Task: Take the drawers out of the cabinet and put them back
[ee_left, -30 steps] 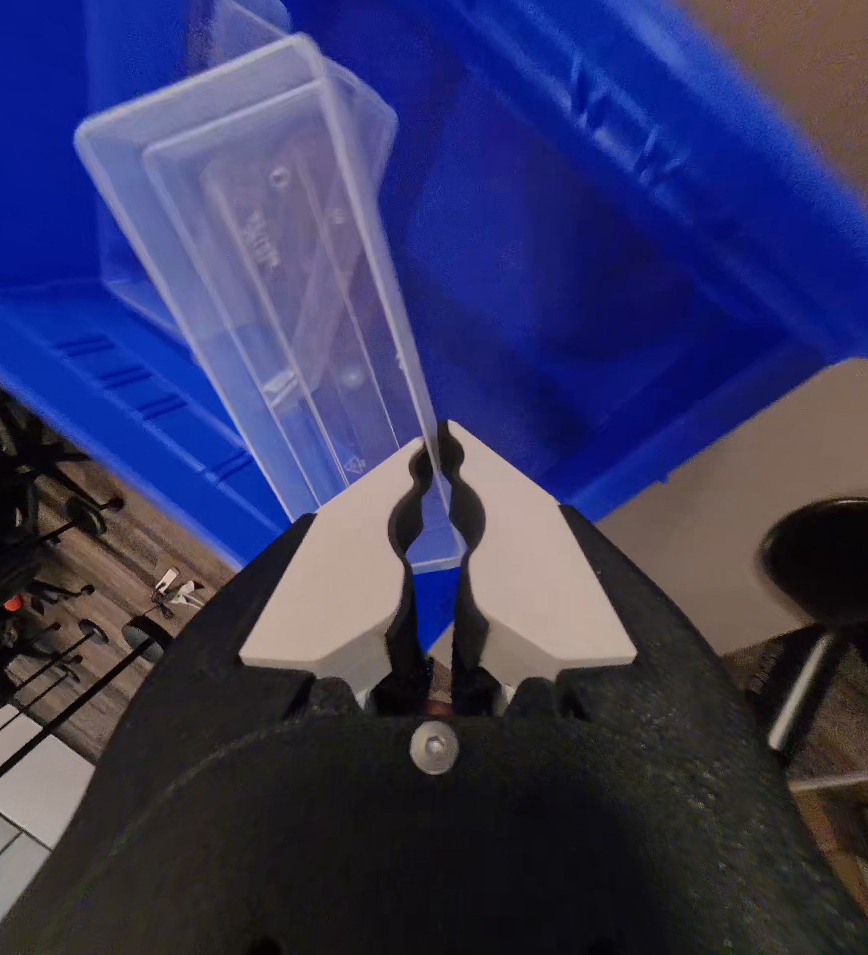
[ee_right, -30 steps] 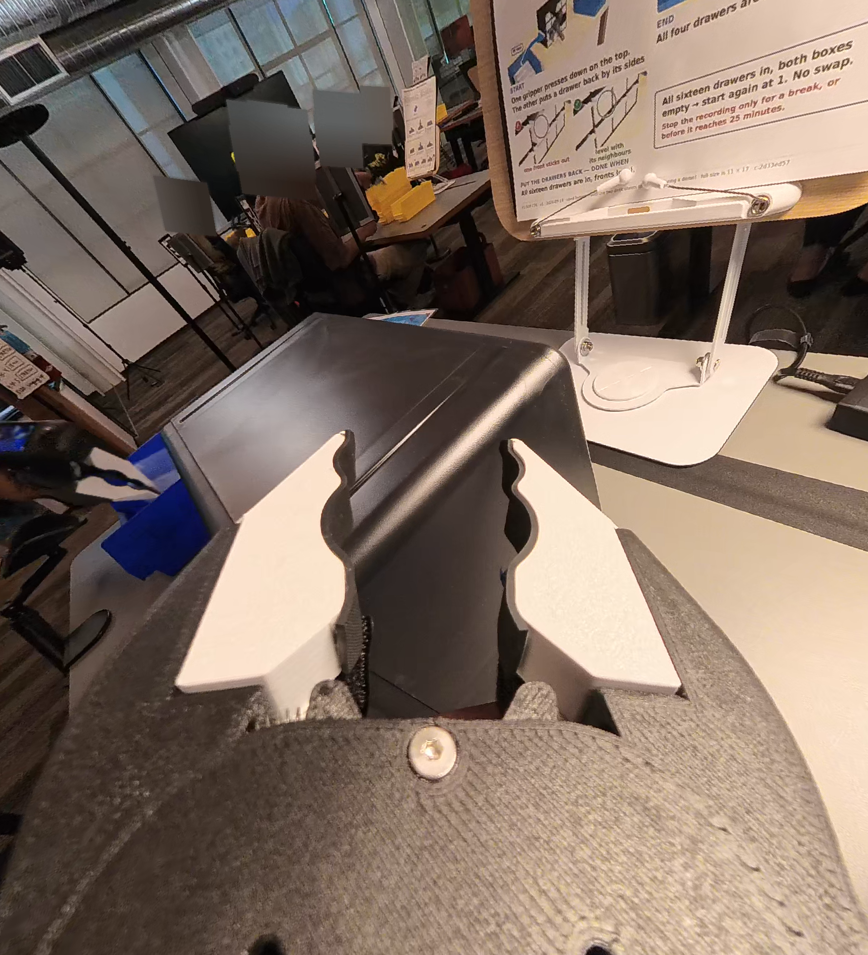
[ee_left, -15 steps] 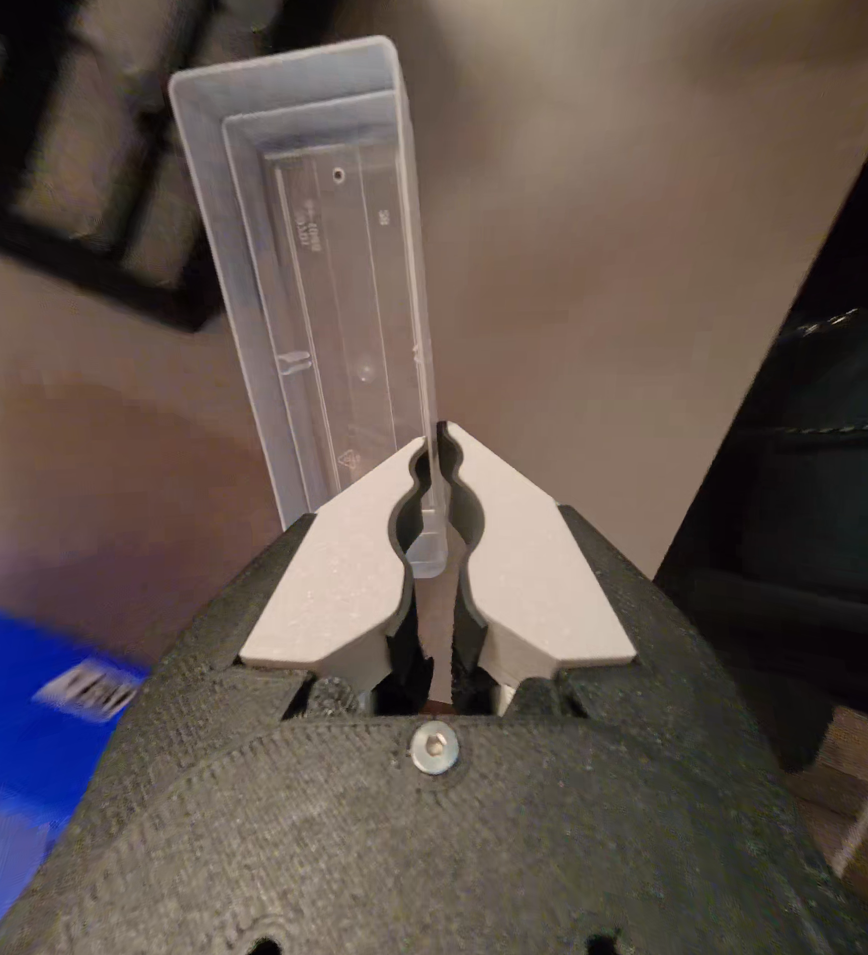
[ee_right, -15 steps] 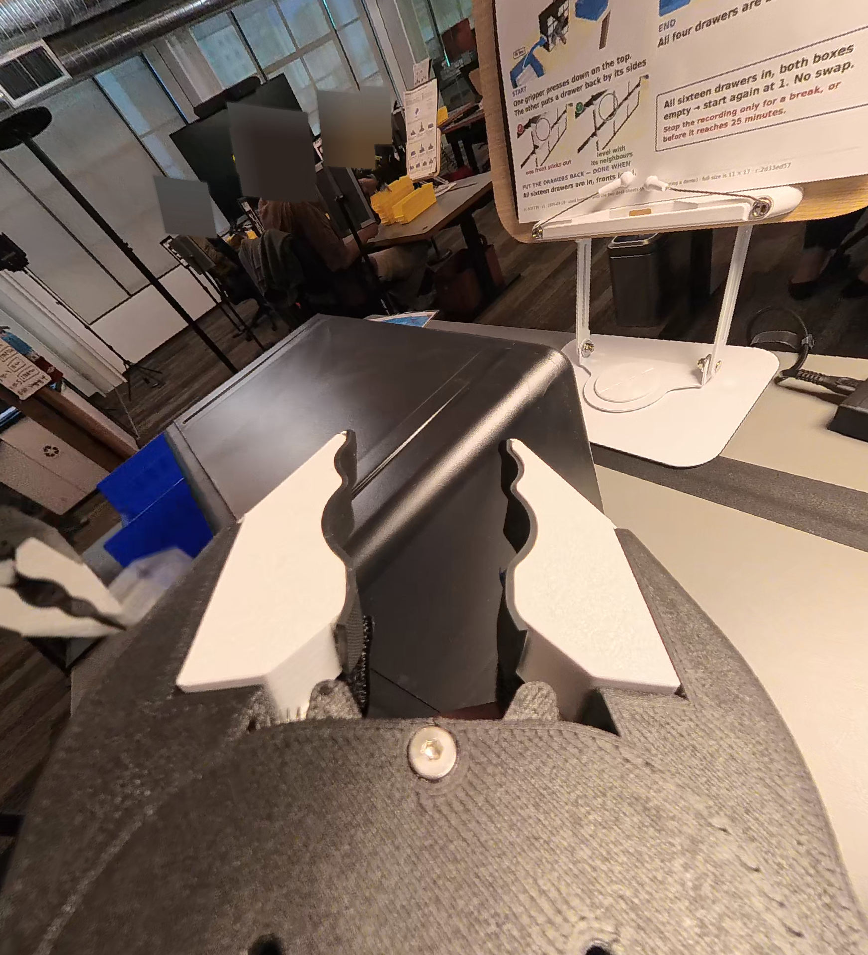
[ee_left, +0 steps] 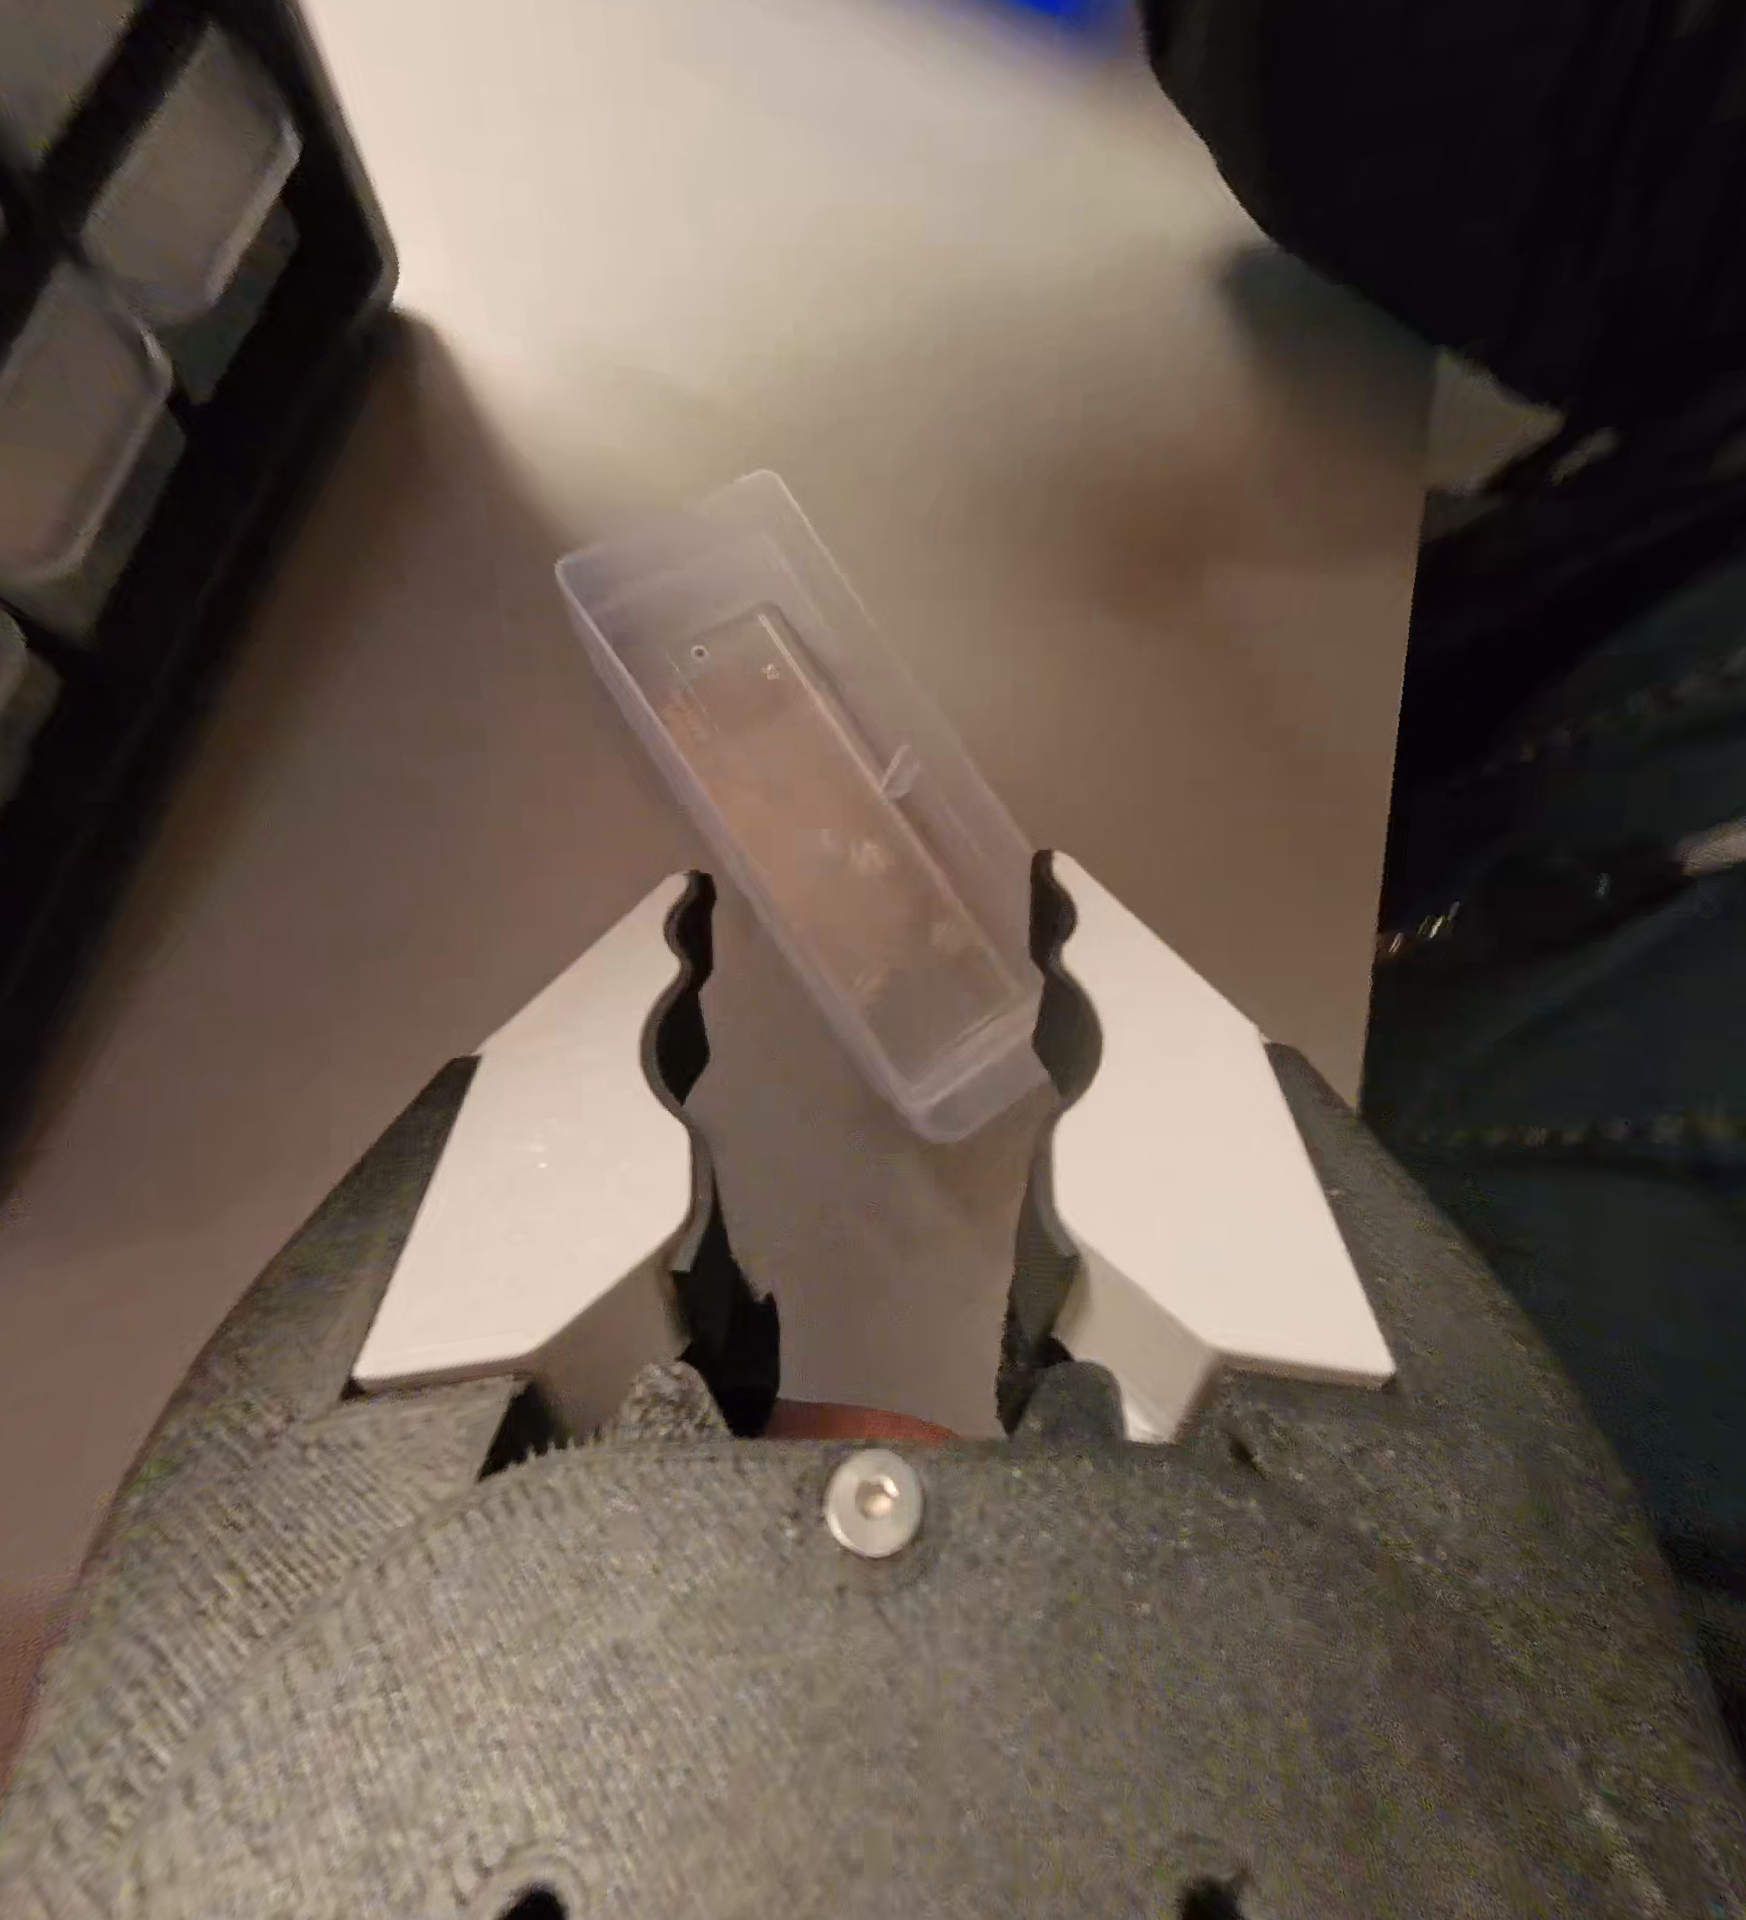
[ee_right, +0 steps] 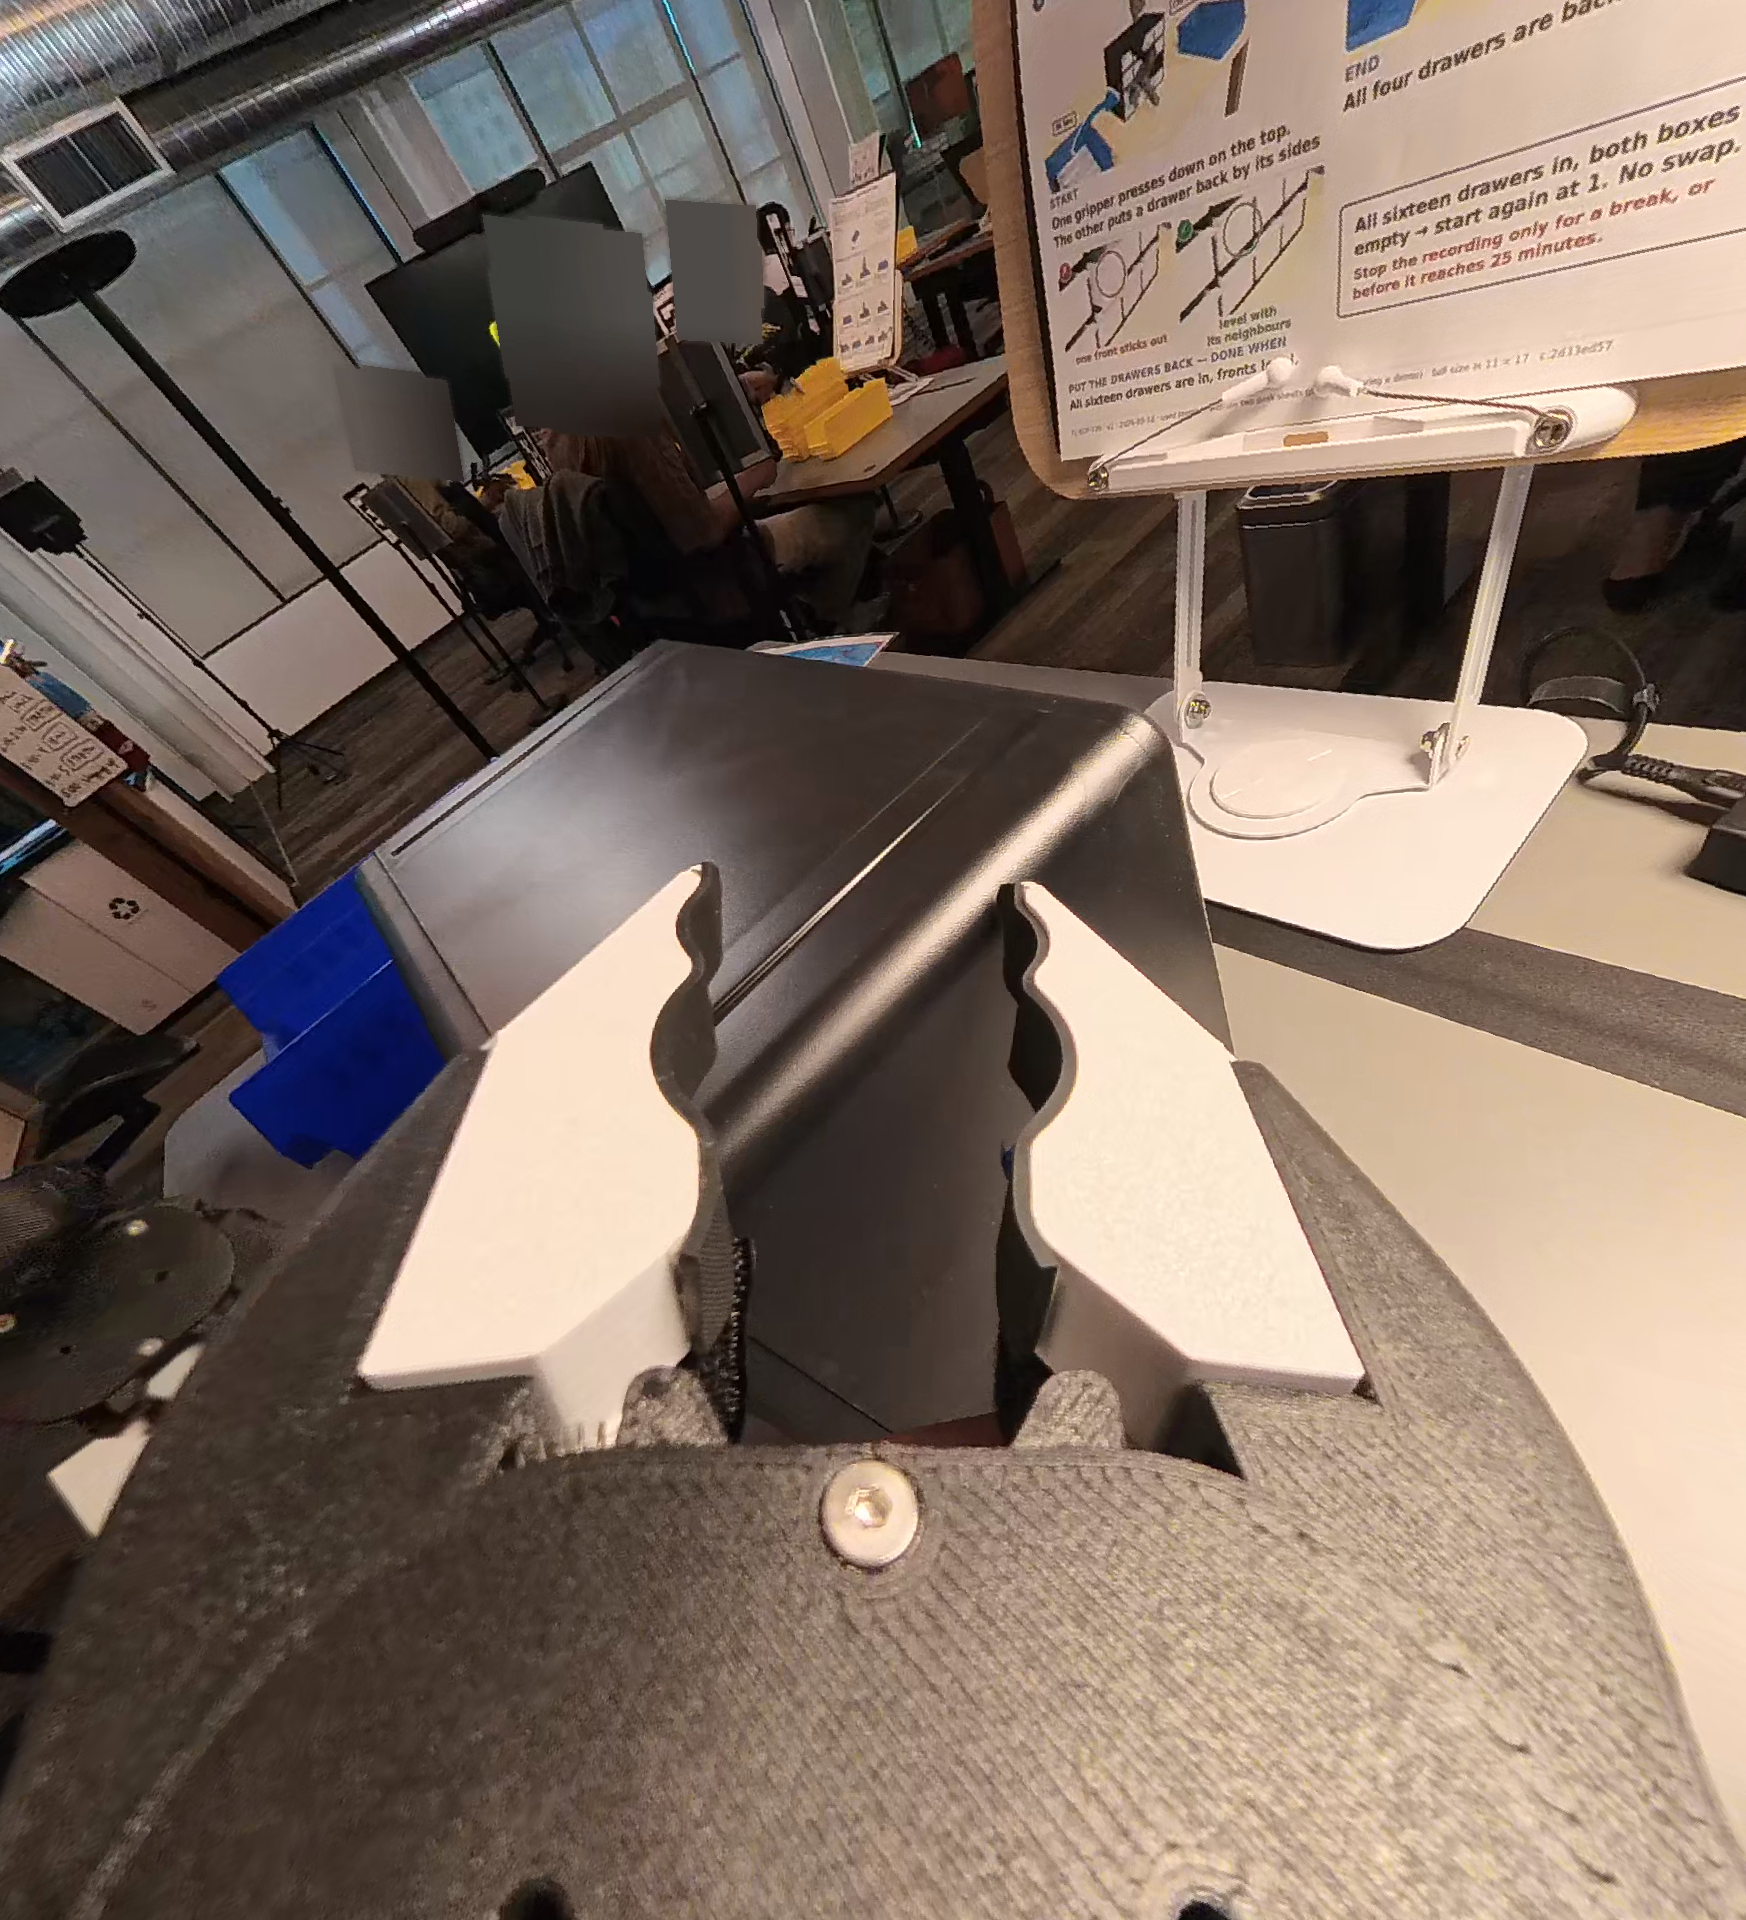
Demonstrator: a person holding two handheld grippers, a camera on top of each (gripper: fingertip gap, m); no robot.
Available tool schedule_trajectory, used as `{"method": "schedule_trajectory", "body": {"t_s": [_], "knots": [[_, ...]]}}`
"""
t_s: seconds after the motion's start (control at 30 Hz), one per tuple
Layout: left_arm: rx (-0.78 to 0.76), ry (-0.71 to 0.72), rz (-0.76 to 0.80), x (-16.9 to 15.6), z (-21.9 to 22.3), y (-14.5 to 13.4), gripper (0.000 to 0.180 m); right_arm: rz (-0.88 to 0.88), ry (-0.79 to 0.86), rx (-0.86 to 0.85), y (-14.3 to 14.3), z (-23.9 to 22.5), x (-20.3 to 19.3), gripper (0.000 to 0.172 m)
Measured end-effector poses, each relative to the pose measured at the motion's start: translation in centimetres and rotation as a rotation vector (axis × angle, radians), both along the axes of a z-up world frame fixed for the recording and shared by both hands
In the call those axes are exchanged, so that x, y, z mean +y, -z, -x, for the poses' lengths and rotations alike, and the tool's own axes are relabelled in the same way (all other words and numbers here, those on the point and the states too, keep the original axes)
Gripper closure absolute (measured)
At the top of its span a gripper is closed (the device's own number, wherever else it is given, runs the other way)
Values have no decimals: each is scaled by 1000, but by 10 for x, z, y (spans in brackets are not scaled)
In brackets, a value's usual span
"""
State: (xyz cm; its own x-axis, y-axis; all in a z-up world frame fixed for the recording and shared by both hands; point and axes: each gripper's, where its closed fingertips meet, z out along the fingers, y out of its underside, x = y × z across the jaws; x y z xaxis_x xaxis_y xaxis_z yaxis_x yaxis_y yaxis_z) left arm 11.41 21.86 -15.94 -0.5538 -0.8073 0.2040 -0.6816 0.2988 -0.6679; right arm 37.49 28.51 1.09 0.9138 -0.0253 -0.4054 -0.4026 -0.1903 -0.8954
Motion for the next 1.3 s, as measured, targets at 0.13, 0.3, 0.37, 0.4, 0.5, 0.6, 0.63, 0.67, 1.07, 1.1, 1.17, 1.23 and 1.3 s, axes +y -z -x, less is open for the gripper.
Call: {"method": "schedule_trajectory", "body": {"t_s": [0.13,0.3,0.37,0.4,0.5,0.6,0.63,0.67,1.07,1.1,1.17,1.23,1.3], "knots": [[-172,301,-218,9,28,-5,110,-1,-2,-1,0,0,0,116],[-219,527,-340,3,48,11,109,-2,0,-2,-1,0,0,116],[-262,561,-336,-6,46,13,109,-4,-1,-1,-1,1,0,116],[-273,581,-354,-8,46,18,109,-5,-1,0,-1,1,0,116],[-304,621,-458,-6,40,35,115,-6,-3,-1,-1,2,0,116],[-331,626,-516,-2,34,47,142,-8,-8,4,-1,2,0,116],[-345,627,-516,-2,32,47,155,-8,-9,5,-1,2,0,116],[-359,623,-503,-4,31,46,158,-8,-9,5,-1,2,0,116],[-349,313,-118,0,-2,-66,166,-9,-11,8,-1,2,0,116],[-350,299,-125,4,-6,-75,166,-9,-12,8,-1,3,0,117],[-348,292,-154,7,-12,-88,166,-11,-14,8,-2,3,0,117],[-330,293,-189,8,-18,-96,166,-14,-18,11,-2,4,0,117],[-296,297,-226,9,-24,-99,166,-15,-18,12,-2,4,0,117]]}}
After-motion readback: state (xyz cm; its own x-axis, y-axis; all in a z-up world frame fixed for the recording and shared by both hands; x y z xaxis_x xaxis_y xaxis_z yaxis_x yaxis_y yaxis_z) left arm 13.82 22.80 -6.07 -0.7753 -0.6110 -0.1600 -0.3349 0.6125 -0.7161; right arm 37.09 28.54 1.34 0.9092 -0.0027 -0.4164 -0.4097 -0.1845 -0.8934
